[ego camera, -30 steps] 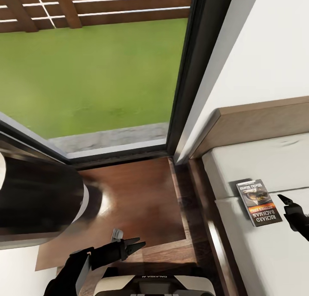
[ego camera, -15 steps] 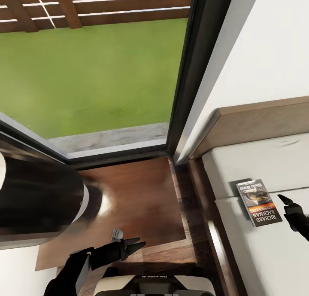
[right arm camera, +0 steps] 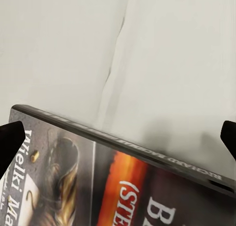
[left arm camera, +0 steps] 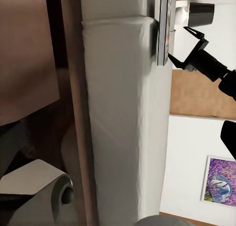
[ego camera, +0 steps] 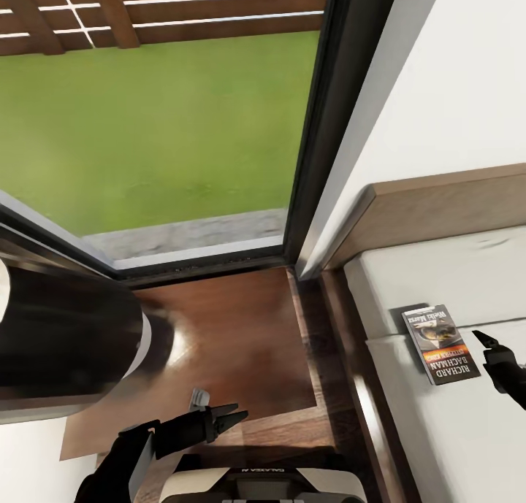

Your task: In the bedroom, move the book from the bed onto either nightstand, and place the two sandals side by side next to the bed.

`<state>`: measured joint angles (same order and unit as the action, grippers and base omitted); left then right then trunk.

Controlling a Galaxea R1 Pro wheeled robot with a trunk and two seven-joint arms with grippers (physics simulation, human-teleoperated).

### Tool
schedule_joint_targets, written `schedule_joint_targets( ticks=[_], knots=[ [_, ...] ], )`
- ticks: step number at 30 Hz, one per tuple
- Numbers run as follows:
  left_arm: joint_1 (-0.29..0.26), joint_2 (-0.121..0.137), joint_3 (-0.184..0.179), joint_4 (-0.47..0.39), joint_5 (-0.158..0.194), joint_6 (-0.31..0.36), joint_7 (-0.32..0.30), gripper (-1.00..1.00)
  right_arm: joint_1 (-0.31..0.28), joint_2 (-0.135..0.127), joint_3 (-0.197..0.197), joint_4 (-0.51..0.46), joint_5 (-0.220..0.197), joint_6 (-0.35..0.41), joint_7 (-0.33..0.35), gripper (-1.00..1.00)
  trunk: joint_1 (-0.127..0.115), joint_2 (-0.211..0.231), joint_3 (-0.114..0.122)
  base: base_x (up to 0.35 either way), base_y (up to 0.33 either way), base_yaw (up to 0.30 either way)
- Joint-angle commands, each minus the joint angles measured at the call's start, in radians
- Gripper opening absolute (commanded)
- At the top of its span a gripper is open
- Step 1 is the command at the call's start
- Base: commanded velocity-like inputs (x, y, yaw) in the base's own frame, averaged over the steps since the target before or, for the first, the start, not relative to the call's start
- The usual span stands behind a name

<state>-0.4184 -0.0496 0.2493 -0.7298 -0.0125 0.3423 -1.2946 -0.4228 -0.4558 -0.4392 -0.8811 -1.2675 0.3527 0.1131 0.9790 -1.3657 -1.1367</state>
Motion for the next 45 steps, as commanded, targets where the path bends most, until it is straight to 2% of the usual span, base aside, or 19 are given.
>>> schedule_joint_targets(
  ticks=[1, 45],
  knots=[
    [0.0, -0.001, 0.004, 0.0, -0.001, 0.011, -0.005, 1.0, -0.001, 0.0, -0.003, 0.0, -0.004, 0.006, 0.002, 1.0, 0.0, 0.0, 0.0, 0.0, 0.0, 0.0],
    [0.0, -0.001, 0.004, 0.0, 0.0, 0.012, -0.005, 1.0, -0.001, 0.0, -0.003, -0.001, -0.004, 0.006, 0.002, 1.0, 0.0, 0.0, 0.0, 0.0, 0.01, 0.0]
  ],
)
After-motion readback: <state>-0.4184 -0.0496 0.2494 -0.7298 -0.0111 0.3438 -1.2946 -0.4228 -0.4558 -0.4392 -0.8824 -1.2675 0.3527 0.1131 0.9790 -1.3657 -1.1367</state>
